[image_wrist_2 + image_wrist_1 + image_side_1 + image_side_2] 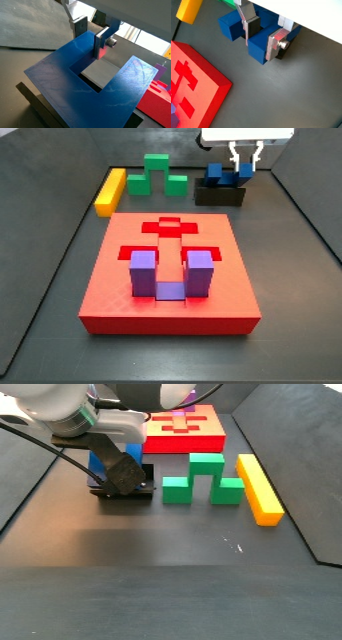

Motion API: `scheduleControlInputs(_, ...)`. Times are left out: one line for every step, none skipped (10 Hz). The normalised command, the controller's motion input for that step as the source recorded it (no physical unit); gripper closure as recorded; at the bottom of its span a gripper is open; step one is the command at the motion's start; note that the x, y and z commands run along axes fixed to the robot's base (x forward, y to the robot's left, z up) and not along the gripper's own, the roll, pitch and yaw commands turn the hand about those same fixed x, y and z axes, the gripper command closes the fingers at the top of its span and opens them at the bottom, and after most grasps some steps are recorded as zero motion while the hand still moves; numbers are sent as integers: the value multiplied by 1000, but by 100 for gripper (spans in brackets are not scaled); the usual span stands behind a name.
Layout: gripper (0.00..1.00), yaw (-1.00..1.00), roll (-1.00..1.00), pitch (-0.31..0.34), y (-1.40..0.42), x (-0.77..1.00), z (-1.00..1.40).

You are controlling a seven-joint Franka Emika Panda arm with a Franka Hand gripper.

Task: Pick up the blue object. Move up. Place the blue object on the fixture. Regrasp the blue object. Move to above the board. Insert the blue object.
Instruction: Place the blue object on the fixture.

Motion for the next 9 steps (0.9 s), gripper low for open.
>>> scheduleControlInputs(100,0,-20,-163,-23,-66,-31)
scheduleControlInputs(100,20,0,-120,0,-100,-34)
scheduleControlInputs(100,69,0,-149,0,-306,-109)
scheduleControlInputs(100,134,0,-191,0,-237,-100)
scheduleControlInputs(100,171,-11,-214,-6,-209,-94)
scheduleControlInputs(100,149,0,-154,-34,-40,-60)
scheduleControlInputs(100,154,37,-23,0,14,-63)
scheduleControlInputs(100,254,209,0,0,134,-137)
scheduleControlInputs(100,111,309,111,-63,140,-120)
